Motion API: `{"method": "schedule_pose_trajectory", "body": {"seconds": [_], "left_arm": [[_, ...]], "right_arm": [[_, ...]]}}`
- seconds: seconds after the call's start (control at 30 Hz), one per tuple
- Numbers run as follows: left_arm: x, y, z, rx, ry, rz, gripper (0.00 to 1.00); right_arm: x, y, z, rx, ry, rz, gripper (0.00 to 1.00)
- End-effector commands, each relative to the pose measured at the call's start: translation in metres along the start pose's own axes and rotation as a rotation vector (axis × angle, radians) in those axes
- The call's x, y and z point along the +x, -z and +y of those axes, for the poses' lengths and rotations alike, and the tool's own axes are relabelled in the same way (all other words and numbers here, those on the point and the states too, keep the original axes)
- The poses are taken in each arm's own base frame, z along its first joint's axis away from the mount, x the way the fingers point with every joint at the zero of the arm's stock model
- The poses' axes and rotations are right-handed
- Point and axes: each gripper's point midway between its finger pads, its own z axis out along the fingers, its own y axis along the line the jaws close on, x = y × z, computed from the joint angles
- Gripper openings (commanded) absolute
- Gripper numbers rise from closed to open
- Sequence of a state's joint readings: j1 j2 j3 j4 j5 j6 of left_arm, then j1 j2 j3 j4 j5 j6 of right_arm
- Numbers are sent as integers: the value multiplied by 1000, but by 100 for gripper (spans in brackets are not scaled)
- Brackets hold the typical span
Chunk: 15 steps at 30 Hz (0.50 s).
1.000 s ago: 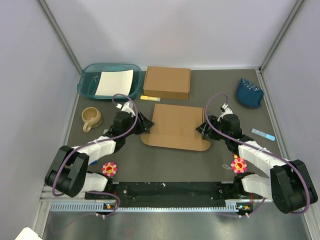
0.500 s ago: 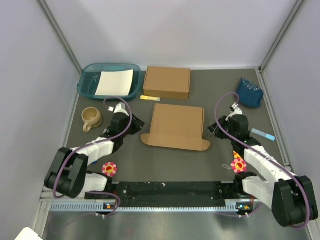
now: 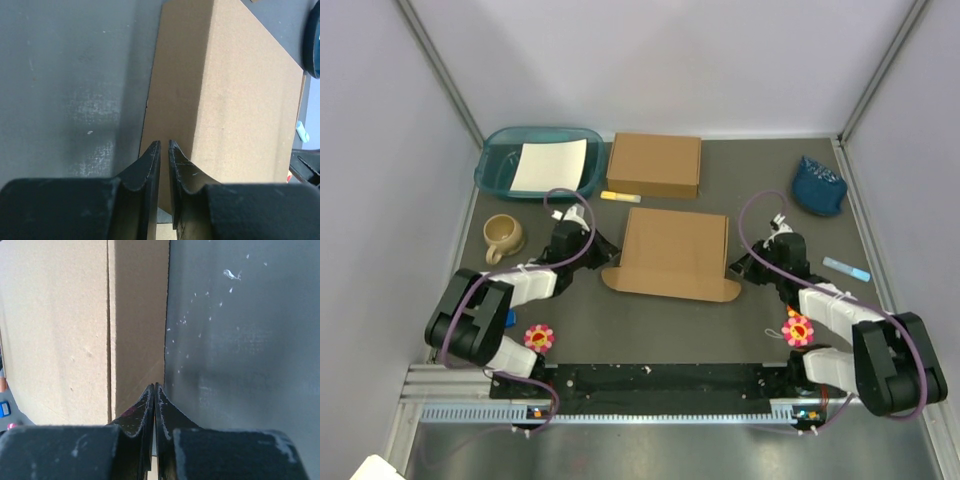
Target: Fold the paper box
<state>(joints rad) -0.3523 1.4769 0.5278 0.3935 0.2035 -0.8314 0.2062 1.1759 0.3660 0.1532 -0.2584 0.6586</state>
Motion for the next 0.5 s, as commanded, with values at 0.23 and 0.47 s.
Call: {"method": "schedule_pose_trajectory", "body": {"seconds": [0.23,0.47], "left_arm": [[-7,-11,-26,132,-30,13,15],[0,-4,-40,228,-18,28,12]], "right_arm": [[-9,-11,20,-119,-16,-29,0],[-14,0,37,-186,2,-39,0]]}}
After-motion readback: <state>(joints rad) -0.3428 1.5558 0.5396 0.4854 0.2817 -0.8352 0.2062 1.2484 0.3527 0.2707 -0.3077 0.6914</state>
